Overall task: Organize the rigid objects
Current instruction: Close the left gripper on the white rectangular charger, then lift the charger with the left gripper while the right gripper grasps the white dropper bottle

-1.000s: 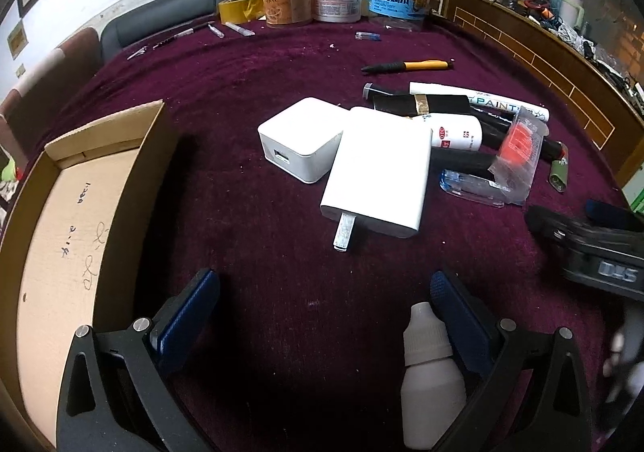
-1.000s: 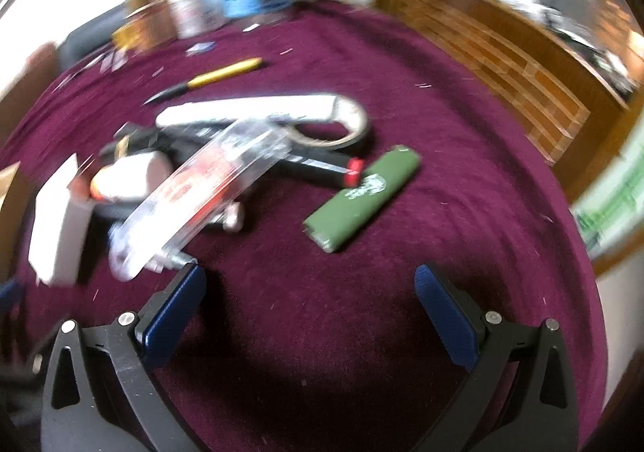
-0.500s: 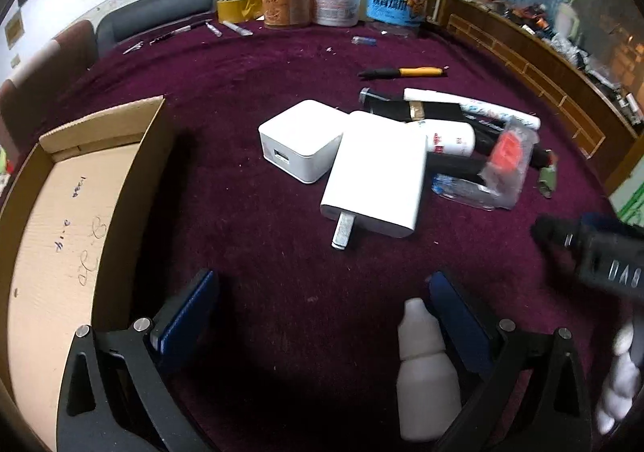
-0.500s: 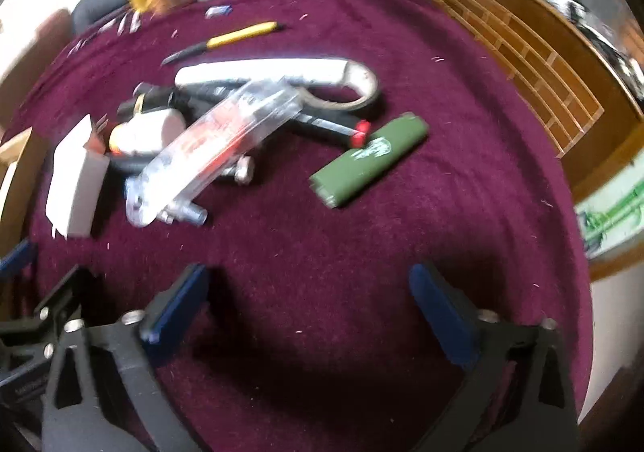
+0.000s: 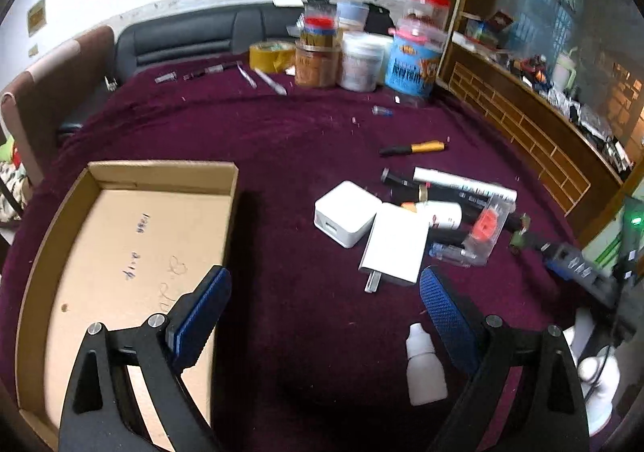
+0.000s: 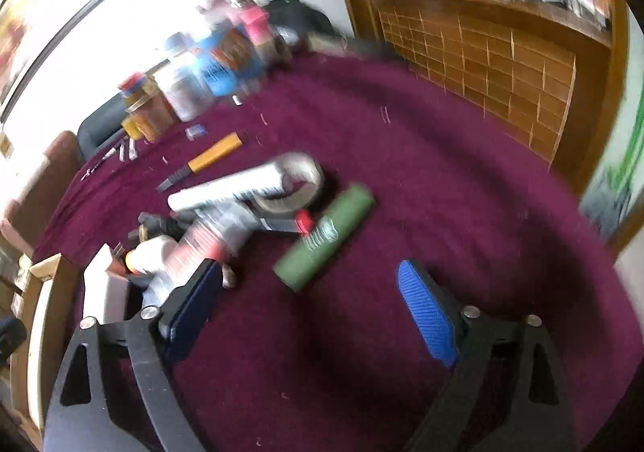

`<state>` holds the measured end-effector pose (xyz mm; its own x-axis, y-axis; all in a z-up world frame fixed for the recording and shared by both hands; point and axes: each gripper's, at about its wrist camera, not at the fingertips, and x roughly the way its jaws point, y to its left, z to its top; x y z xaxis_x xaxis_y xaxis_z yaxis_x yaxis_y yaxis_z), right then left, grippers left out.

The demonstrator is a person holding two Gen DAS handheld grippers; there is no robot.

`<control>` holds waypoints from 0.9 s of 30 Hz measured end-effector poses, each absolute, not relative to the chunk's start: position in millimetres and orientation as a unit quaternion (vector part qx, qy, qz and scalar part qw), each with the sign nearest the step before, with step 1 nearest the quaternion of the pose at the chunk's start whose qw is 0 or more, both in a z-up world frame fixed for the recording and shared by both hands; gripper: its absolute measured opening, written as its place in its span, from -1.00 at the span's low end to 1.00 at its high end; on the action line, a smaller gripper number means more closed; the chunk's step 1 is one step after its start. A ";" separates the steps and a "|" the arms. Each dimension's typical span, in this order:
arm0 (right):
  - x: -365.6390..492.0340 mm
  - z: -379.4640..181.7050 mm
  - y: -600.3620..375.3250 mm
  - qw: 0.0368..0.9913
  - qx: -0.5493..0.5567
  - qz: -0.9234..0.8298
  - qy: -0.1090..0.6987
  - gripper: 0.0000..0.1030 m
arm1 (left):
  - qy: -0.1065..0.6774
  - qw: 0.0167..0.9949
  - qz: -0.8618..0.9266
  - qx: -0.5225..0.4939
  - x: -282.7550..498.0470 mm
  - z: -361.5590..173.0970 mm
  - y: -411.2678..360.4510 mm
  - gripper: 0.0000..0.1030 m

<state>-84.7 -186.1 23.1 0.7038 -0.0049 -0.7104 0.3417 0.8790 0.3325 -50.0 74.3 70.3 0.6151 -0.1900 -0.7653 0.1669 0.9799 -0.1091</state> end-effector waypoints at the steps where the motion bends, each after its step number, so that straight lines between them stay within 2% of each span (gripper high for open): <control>1: -90.5 24.2 -187.8 0.896 0.235 -0.102 0.362 0.58 | 0.436 0.895 -0.100 -0.007 -46.3 64.9 70.7 0.78; 13: -84.9 23.7 -182.4 0.901 0.224 -0.073 0.365 0.58 | 0.445 0.880 -0.133 0.097 -7.6 41.9 -2.2 0.74; 14: -85.4 23.3 -183.4 0.901 0.226 -0.073 0.364 0.58 | 0.446 0.877 -0.136 0.116 -7.3 38.7 -8.8 0.57; 15: -86.0 23.1 -184.5 0.900 0.229 -0.073 0.363 0.59 | 0.453 0.870 -0.150 0.127 -8.3 36.1 -12.0 -0.23; 21: -86.5 19.9 -189.9 0.894 0.247 -0.072 0.368 0.59 | 0.483 0.850 -0.196 0.075 -37.7 38.1 7.5 -0.22; 27: -85.6 21.2 -186.5 0.895 0.240 -0.067 0.370 0.59 | 0.475 0.856 -0.183 0.094 -43.7 28.5 1.2 -0.21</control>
<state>-85.6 -186.5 21.2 0.7174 0.0572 -0.6943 0.2979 0.8757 0.3799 -43.7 1.2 28.5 0.4823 -0.2229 -0.8472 0.4021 0.9155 -0.0121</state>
